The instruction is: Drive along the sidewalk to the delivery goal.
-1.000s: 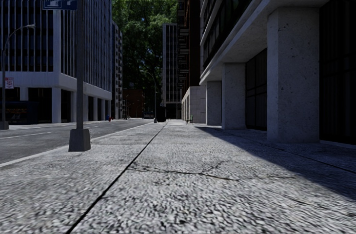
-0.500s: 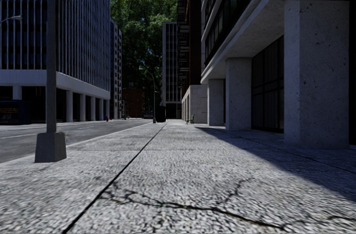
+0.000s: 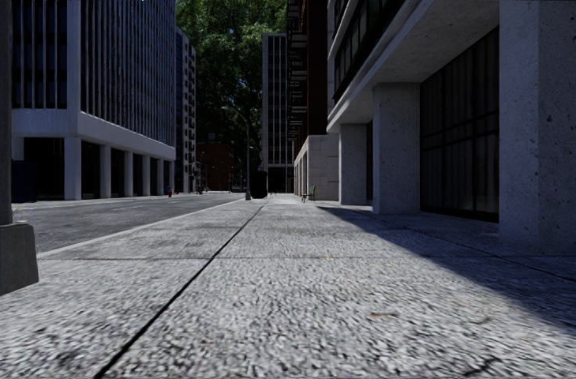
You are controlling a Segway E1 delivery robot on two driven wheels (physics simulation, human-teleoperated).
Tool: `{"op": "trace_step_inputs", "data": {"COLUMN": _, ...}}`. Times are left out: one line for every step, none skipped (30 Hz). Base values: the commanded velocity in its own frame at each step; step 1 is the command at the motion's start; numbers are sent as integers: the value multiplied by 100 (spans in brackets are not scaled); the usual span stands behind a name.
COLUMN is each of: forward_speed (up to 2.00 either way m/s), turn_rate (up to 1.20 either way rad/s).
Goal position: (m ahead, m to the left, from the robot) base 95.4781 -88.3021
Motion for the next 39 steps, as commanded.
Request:
{"op": "trace_step_inputs", "data": {"forward_speed": 200, "turn_rate": 0}}
{"op": "trace_step_inputs", "data": {"forward_speed": 200, "turn_rate": 0}}
{"op": "trace_step_inputs", "data": {"forward_speed": 200, "turn_rate": 0}}
{"op": "trace_step_inputs", "data": {"forward_speed": 200, "turn_rate": 0}}
{"op": "trace_step_inputs", "data": {"forward_speed": 200, "turn_rate": 0}}
{"op": "trace_step_inputs", "data": {"forward_speed": 200, "turn_rate": 0}}
{"op": "trace_step_inputs", "data": {"forward_speed": 200, "turn_rate": 0}}
{"op": "trace_step_inputs", "data": {"forward_speed": 200, "turn_rate": 0}}
{"op": "trace_step_inputs", "data": {"forward_speed": 200, "turn_rate": 0}}
{"op": "trace_step_inputs", "data": {"forward_speed": 200, "turn_rate": 0}}
{"op": "trace_step_inputs", "data": {"forward_speed": 200, "turn_rate": 0}}
{"op": "trace_step_inputs", "data": {"forward_speed": 200, "turn_rate": 0}}
{"op": "trace_step_inputs", "data": {"forward_speed": 200, "turn_rate": 0}}
{"op": "trace_step_inputs", "data": {"forward_speed": 200, "turn_rate": 0}}
{"op": "trace_step_inputs", "data": {"forward_speed": 200, "turn_rate": 0}}
{"op": "trace_step_inputs", "data": {"forward_speed": 200, "turn_rate": 0}}
{"op": "trace_step_inputs", "data": {"forward_speed": 200, "turn_rate": 0}}
{"op": "trace_step_inputs", "data": {"forward_speed": 200, "turn_rate": 0}}
{"op": "trace_step_inputs", "data": {"forward_speed": 200, "turn_rate": 0}}
{"op": "trace_step_inputs", "data": {"forward_speed": 200, "turn_rate": 0}}
{"op": "trace_step_inputs", "data": {"forward_speed": 200, "turn_rate": 0}}
{"op": "trace_step_inputs", "data": {"forward_speed": 200, "turn_rate": 0}}
{"op": "trace_step_inputs", "data": {"forward_speed": 200, "turn_rate": 0}}
{"op": "trace_step_inputs", "data": {"forward_speed": 200, "turn_rate": 0}}
{"op": "trace_step_inputs", "data": {"forward_speed": 200, "turn_rate": 0}}
{"op": "trace_step_inputs", "data": {"forward_speed": 200, "turn_rate": 0}}
{"op": "trace_step_inputs", "data": {"forward_speed": 200, "turn_rate": 0}}
{"op": "trace_step_inputs", "data": {"forward_speed": 200, "turn_rate": 0}}
{"op": "trace_step_inputs", "data": {"forward_speed": 200, "turn_rate": 0}}
{"op": "trace_step_inputs", "data": {"forward_speed": 200, "turn_rate": 0}}
{"op": "trace_step_inputs", "data": {"forward_speed": 200, "turn_rate": 0}}
{"op": "trace_step_inputs", "data": {"forward_speed": 200, "turn_rate": 0}}
{"op": "trace_step_inputs", "data": {"forward_speed": 200, "turn_rate": 0}}
{"op": "trace_step_inputs", "data": {"forward_speed": 200, "turn_rate": 0}}
{"op": "trace_step_inputs", "data": {"forward_speed": 200, "turn_rate": 0}}
{"op": "trace_step_inputs", "data": {"forward_speed": 200, "turn_rate": 0}}
{"op": "trace_step_inputs", "data": {"forward_speed": 200, "turn_rate": 0}}
{"op": "trace_step_inputs", "data": {"forward_speed": 200, "turn_rate": 0}}
{"op": "trace_step_inputs", "data": {"forward_speed": 200, "turn_rate": 0}}
